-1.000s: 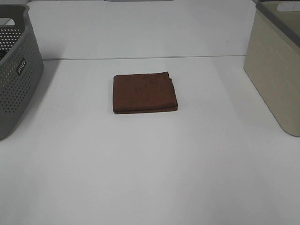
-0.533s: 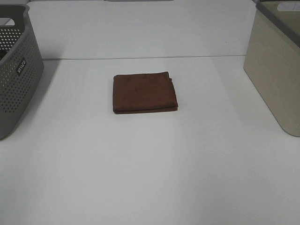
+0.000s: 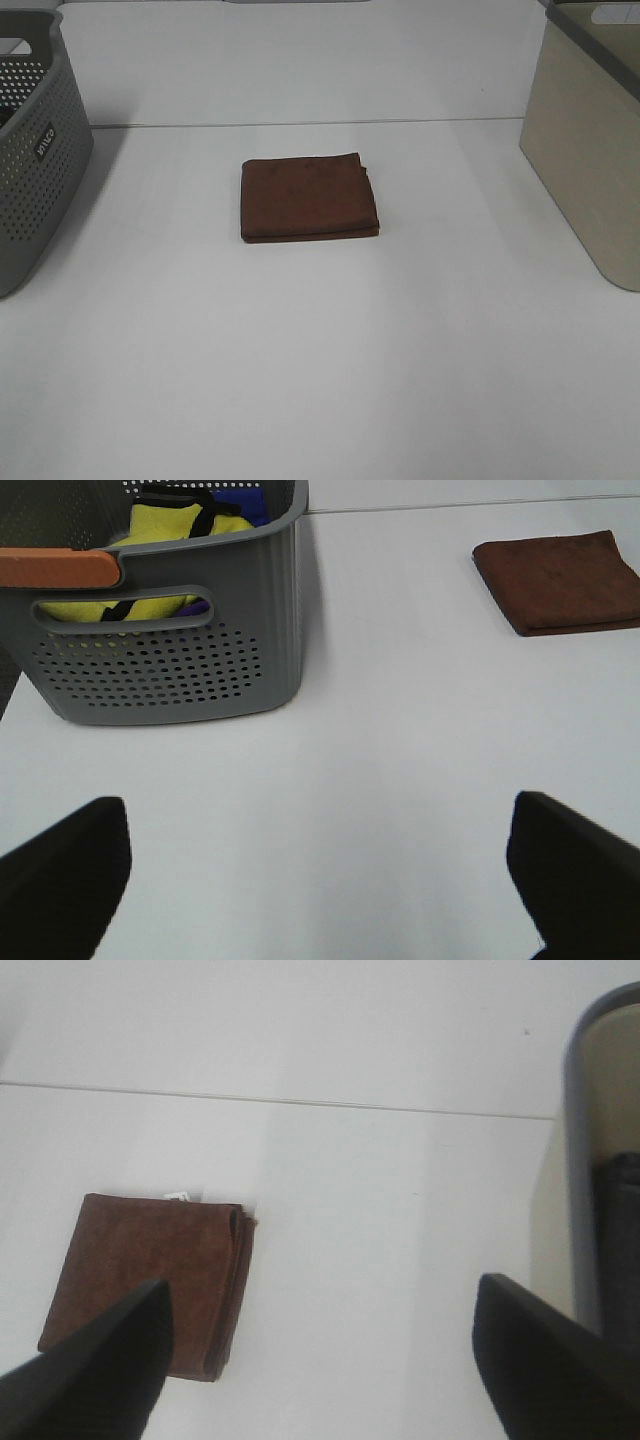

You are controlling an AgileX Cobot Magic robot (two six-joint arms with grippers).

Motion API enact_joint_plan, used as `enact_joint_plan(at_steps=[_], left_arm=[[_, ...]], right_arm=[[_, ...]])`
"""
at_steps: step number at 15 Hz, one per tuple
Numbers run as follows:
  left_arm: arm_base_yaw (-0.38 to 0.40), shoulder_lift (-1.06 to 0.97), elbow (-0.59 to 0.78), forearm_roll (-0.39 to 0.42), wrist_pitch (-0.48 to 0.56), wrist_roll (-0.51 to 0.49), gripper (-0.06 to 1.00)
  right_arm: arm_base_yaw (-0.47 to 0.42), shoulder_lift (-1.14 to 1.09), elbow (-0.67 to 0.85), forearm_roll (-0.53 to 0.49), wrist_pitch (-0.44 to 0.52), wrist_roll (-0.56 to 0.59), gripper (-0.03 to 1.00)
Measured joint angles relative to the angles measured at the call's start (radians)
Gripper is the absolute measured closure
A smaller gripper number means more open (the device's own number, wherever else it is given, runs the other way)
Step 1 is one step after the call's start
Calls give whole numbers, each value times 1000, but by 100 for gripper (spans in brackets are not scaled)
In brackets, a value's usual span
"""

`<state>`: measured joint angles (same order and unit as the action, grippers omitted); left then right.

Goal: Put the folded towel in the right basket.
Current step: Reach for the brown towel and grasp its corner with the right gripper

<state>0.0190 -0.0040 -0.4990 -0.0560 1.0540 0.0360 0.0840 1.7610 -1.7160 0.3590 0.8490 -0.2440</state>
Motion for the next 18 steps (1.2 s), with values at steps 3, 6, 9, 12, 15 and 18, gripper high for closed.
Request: enact_joint_plan(at_steps=[3, 6, 9, 12, 15, 18], left_arm=[[0, 0, 0, 0, 0, 0, -3], [0, 0, 0, 0, 0, 0, -3], [0, 0, 0, 0, 0, 0, -3], [0, 0, 0, 0, 0, 0, -3], [0, 0, 0, 0, 0, 0, -3], [0, 0, 0, 0, 0, 0, -3]], right_arm=[[90, 166, -132, 13, 26, -8, 20], [175, 397, -268, 79, 116, -6, 20], [176, 561, -363, 148, 220, -6, 20], [176, 707, -472, 177, 308, -6, 20], [176, 807, -551, 203, 341, -6, 20], [176, 855, -554, 276, 341, -6, 20]])
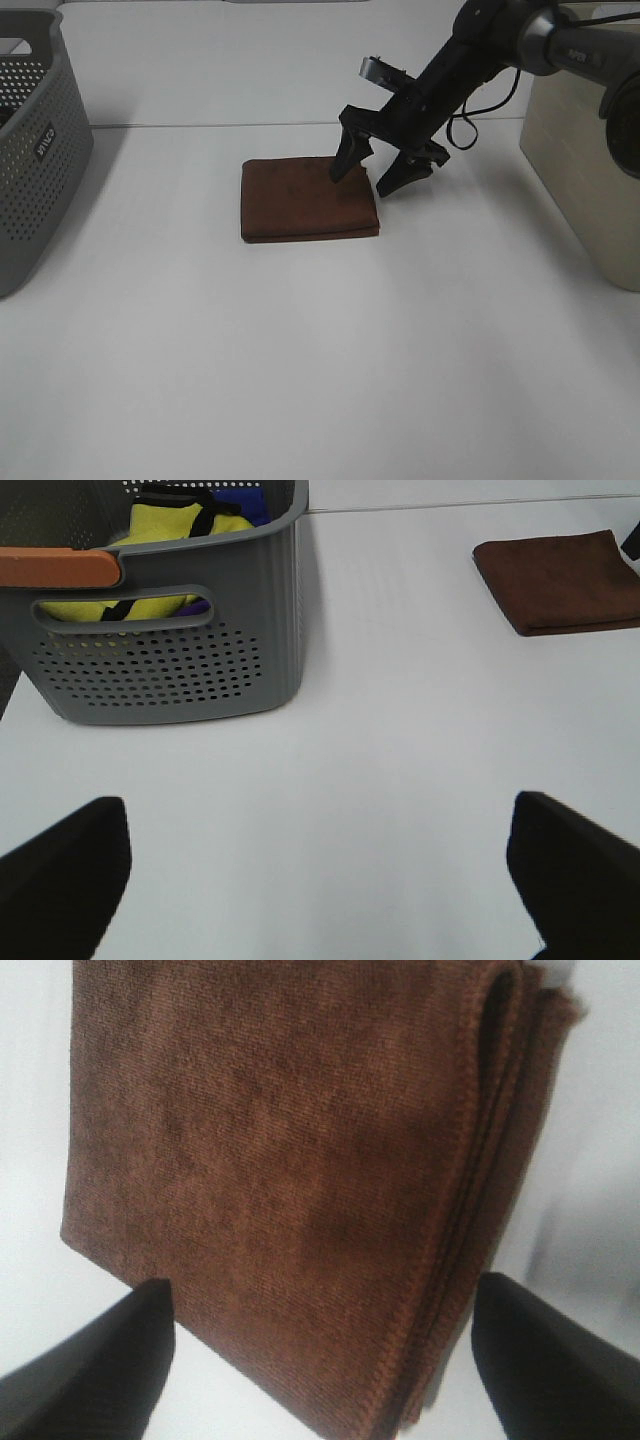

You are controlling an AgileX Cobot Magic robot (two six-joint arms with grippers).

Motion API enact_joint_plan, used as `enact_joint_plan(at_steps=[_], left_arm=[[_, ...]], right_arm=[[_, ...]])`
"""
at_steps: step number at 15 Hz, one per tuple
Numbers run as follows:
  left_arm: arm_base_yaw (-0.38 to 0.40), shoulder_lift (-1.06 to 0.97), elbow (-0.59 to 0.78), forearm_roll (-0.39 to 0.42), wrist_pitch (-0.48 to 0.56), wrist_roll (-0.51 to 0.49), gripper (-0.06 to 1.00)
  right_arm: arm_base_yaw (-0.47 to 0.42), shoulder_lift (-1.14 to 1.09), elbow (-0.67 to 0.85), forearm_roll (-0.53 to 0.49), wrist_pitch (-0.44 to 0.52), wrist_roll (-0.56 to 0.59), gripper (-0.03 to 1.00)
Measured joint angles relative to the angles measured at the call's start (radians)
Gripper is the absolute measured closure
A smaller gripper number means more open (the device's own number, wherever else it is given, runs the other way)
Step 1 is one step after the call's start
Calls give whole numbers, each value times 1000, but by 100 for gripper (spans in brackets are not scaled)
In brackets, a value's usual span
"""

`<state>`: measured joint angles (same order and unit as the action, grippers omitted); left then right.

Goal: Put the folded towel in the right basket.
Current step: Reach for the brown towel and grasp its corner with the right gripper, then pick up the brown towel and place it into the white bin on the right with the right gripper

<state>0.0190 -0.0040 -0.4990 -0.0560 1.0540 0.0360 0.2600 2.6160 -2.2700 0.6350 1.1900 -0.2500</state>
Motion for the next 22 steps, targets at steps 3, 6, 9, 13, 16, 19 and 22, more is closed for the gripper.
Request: enact_joint_plan(at_steps=[3, 6, 9, 13, 16, 19, 22], left_arm=[[0, 0, 0, 0, 0, 0, -3], [0, 0, 0, 0, 0, 0, -3], [0, 0, 0, 0, 0, 0, -3], [0, 0, 0, 0, 0, 0, -3], [0, 0, 0, 0, 0, 0, -3], [0, 0, 0, 0, 0, 0, -3], [0, 0, 0, 0, 0, 0, -3]], right_arm=[[0, 36, -5, 33, -29, 0, 20], [0, 49, -8, 76, -66, -4, 23], [0, 63, -8, 99, -95, -11, 40], [0, 72, -8, 97, -109, -12, 90], [0, 9, -8, 67, -42, -12, 90], [0, -142, -8, 19, 3, -6, 90], [0, -276, -8, -39, 9, -2, 90]])
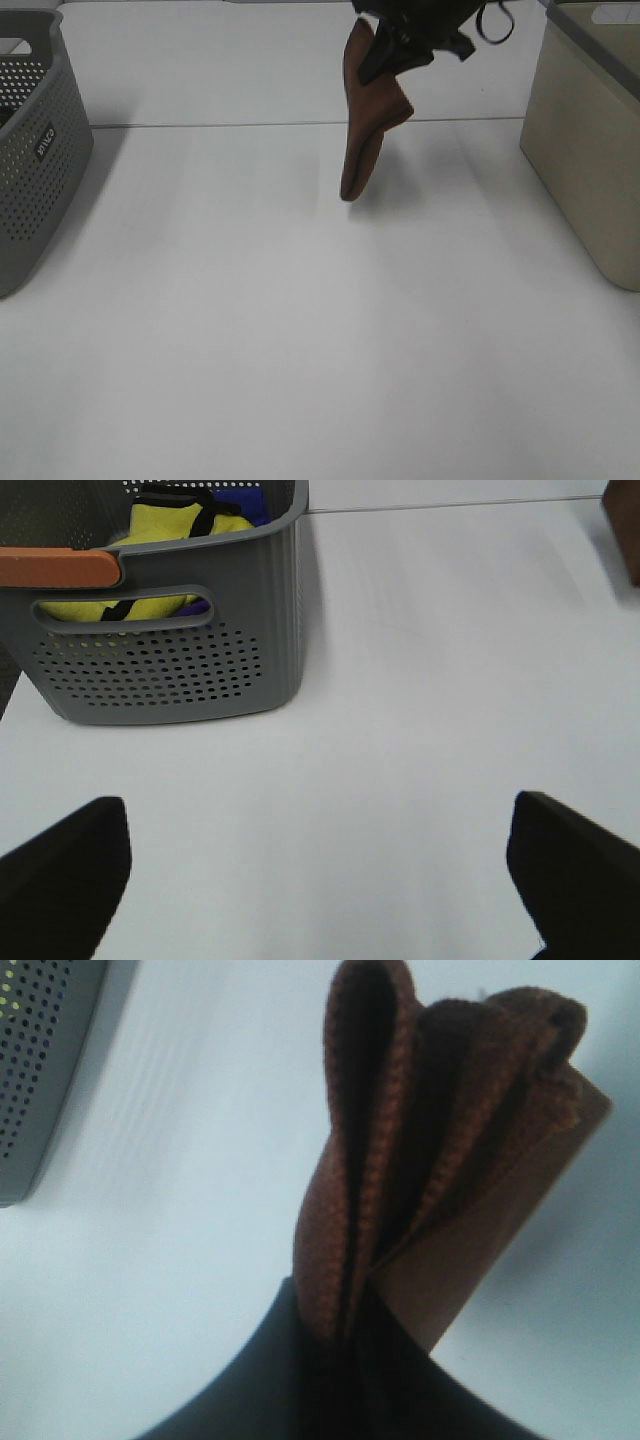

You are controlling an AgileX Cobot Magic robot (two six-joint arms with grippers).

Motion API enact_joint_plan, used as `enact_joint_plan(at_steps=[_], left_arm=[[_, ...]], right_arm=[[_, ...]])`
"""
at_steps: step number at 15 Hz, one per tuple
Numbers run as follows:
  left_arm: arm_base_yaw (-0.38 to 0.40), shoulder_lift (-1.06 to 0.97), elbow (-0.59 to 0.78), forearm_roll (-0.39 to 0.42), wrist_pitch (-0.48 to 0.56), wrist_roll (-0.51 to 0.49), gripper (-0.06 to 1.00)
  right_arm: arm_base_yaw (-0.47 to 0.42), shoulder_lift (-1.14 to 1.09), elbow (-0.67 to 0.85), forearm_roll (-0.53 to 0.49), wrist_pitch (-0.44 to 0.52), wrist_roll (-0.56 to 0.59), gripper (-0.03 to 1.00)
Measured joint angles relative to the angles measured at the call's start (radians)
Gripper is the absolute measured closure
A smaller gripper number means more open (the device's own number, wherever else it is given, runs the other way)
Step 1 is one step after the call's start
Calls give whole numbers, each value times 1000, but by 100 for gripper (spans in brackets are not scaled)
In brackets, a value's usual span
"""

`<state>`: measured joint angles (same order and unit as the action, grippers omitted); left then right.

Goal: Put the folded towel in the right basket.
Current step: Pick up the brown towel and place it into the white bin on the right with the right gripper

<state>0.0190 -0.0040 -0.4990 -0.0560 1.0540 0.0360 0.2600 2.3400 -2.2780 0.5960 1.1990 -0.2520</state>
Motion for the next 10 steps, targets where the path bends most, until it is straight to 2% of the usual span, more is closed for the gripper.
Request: enact_joint_plan(at_steps=[5, 9, 10], left_arm=[[0, 0, 0, 0, 0, 0, -3], [0, 0, 0, 0, 0, 0, -3], [0, 0, 0, 0, 0, 0, -3]], right_arm=[[-14, -232, 0, -203, 21, 9, 90], [-126, -351, 0, -251, 23, 34, 90], [-195, -390, 0, -277, 23, 43, 90]])
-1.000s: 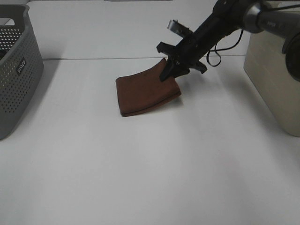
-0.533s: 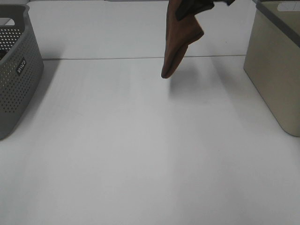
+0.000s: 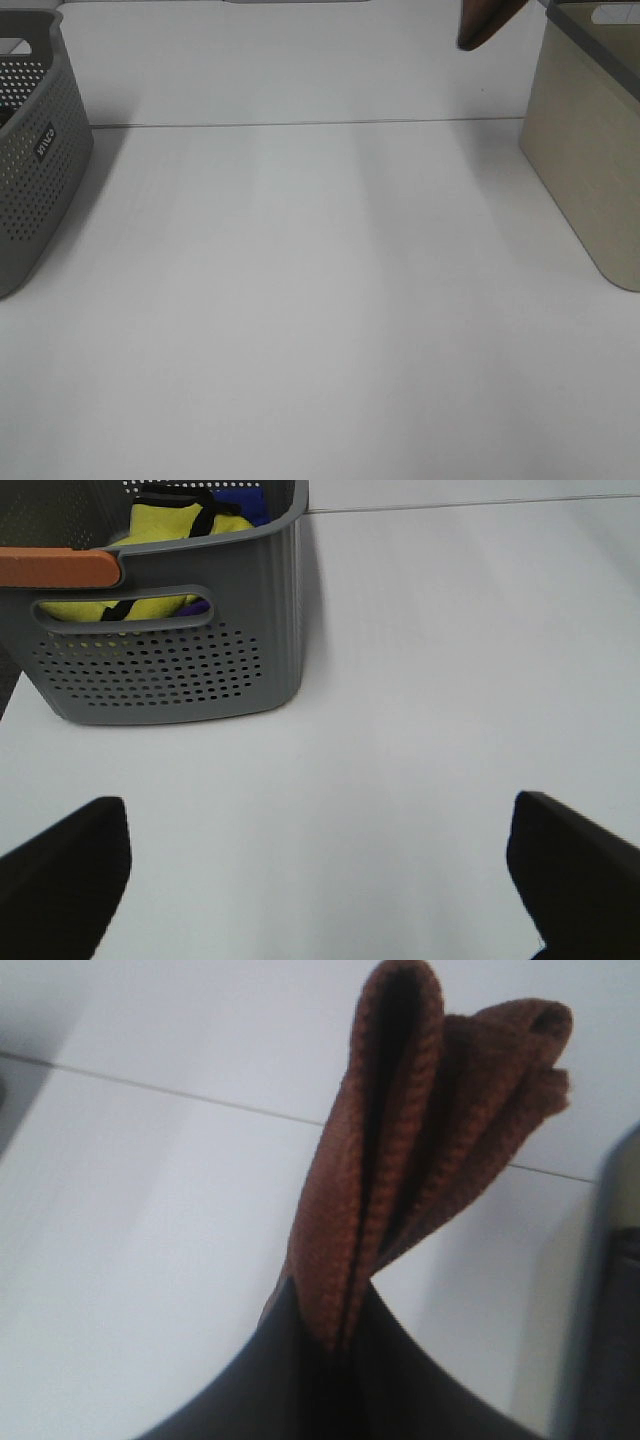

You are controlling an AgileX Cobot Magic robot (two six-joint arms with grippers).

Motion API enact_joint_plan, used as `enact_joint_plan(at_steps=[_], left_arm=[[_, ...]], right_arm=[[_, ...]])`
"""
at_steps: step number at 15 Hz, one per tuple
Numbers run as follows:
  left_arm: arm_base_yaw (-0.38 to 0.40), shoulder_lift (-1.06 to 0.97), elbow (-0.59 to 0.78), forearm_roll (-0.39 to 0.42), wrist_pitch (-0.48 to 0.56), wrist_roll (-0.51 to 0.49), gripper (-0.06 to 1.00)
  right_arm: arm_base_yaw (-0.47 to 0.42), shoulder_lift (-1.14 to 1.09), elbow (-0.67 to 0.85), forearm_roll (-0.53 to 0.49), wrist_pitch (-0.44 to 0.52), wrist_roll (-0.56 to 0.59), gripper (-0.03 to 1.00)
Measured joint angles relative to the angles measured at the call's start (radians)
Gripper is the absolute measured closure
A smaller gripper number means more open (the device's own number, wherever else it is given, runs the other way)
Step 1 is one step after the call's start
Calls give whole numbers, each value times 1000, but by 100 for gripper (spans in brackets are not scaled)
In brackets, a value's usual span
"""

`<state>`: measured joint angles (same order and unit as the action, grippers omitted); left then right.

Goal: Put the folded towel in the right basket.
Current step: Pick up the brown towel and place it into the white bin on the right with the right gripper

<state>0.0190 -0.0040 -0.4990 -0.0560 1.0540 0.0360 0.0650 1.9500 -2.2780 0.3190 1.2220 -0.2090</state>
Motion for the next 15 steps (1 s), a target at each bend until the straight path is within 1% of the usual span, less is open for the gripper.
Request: enact_joint_plan(at_steps=[3, 4, 5, 7, 9, 11, 12, 13, 14, 15], left_arm=[[0, 0, 0, 0, 0, 0, -3], [0, 0, 0, 0, 0, 0, -3], [0, 0, 0, 0, 0, 0, -3], [0, 0, 0, 0, 0, 0, -3], [0, 0, 0, 0, 0, 0, -3], [0, 0, 0, 0, 0, 0, -3], [0, 0, 0, 0, 0, 0, -3], [0, 0, 0, 0, 0, 0, -3], [0, 0, 0, 0, 0, 0, -3], [0, 0, 0, 0, 0, 0, -3]], right_arm=[[-141, -44, 0, -62, 0, 17, 90], [-202, -45, 0, -86, 0, 31, 90], [-229, -45, 7, -104, 0, 45, 90], [-259, -45, 62, -128, 0, 57, 90], [-261, -40, 139, -158, 0, 63, 90], [-261, -15, 179, -179, 1, 81, 90], [-261, -4, 187, -182, 1, 88, 87], [-261, 17, 202, -188, 0, 90, 83], [-261, 39, 211, -188, 0, 94, 76], [-261, 56, 213, -198, 0, 111, 66]])
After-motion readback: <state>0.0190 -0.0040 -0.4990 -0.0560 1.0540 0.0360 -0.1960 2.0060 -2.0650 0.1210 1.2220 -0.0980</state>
